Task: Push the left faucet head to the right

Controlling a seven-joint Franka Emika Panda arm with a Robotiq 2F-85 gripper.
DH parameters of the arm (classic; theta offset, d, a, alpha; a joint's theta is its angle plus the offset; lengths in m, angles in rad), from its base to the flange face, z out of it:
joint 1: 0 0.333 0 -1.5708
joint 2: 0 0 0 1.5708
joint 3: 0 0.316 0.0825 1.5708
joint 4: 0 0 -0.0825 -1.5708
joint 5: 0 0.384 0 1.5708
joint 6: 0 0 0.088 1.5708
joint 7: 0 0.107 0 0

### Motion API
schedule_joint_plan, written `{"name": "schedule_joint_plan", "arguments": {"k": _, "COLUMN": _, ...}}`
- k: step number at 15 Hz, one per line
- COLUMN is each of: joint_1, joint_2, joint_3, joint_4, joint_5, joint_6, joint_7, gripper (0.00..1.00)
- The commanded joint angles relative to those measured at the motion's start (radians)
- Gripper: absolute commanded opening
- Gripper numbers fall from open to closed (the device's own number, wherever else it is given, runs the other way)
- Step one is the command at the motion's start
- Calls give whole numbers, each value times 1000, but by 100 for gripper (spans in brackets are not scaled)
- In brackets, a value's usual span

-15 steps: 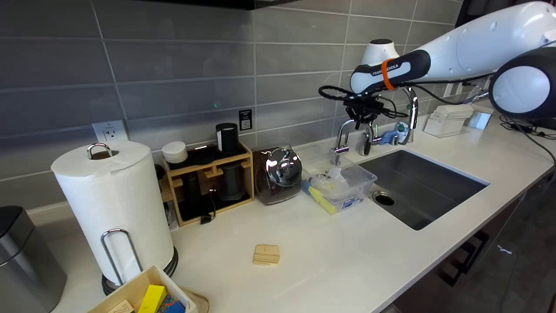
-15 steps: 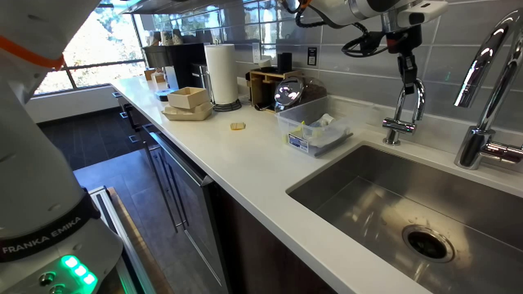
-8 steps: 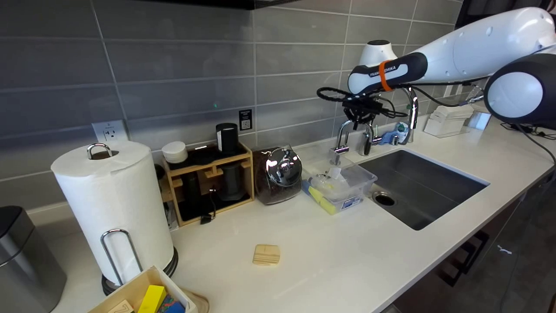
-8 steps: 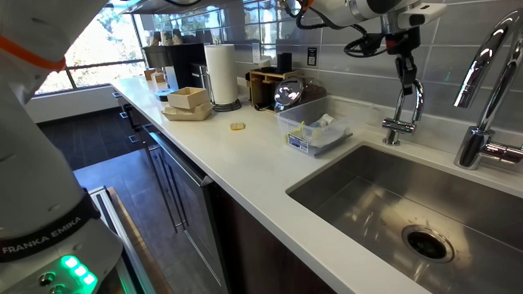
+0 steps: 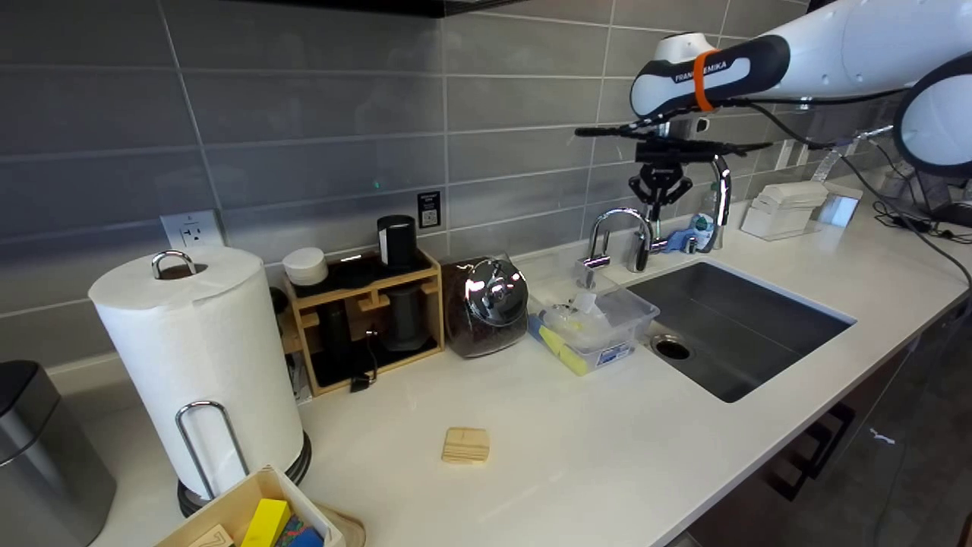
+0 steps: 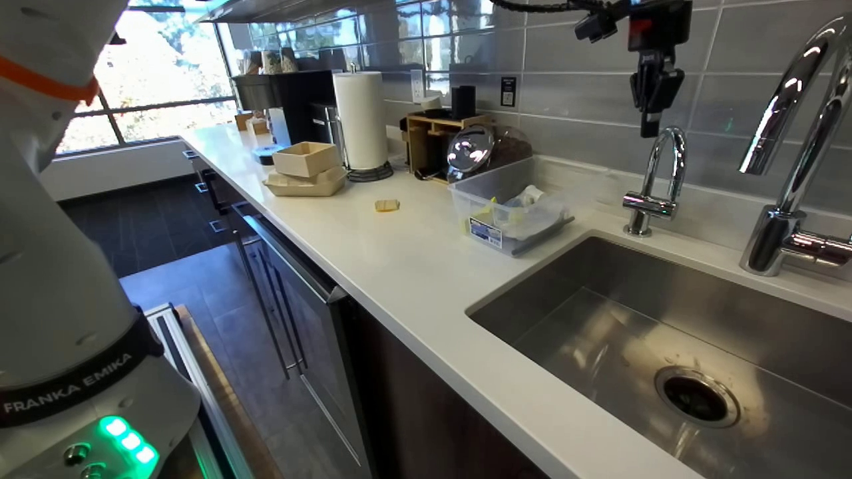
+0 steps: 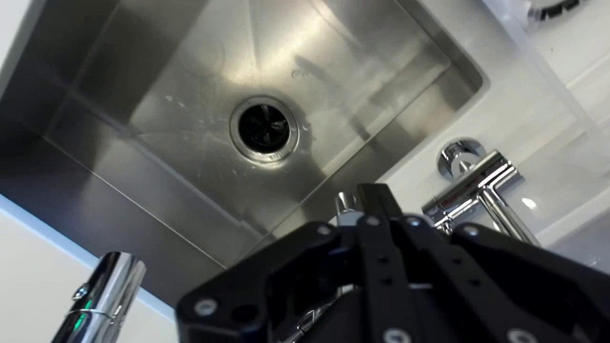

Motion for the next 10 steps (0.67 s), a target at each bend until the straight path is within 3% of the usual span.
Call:
{"name": "schedule_joint_plan", "arguments": {"k": 1, "joint_1": -21, "joint_2": -112, "joint_3": 37, "joint_4": -110, "joint_5": 32, "joint_6": -111, "joint_7": -156, "gripper": 0}}
{"name": "schedule_joint_plan", "arguments": {"k": 3, "joint_1": -18, "joint_2": -164, "joint_3": 46, "joint_4": -159, "joint_5": 34, "joint_6": -152, "joint_7": -243, "gripper": 0}}
{"name": "schedule_joint_plan", "arguments": {"k": 4, "joint_1": -15, "joint_2": -191, "joint_3": 53, "joint_4": -183, "joint_5": 37, "joint_6": -165, "joint_7": -284, "gripper": 26}}
{"name": "schedule_joint_plan", "arguments": {"k": 6, "joint_1": -8, "joint_2": -248, "joint_3": 69, "joint_4": -238, "joint_5": 36, "joint_6": -169, "joint_7": -371, "gripper": 33}}
{"name": "schedule_joint_plan", "arguments": {"k": 10, "joint_1": 10, "joint_2": -385, "joint_3": 107, "joint_4": -361, "joint_5": 23, "joint_6": -188, "joint_7": -533, "gripper": 64}}
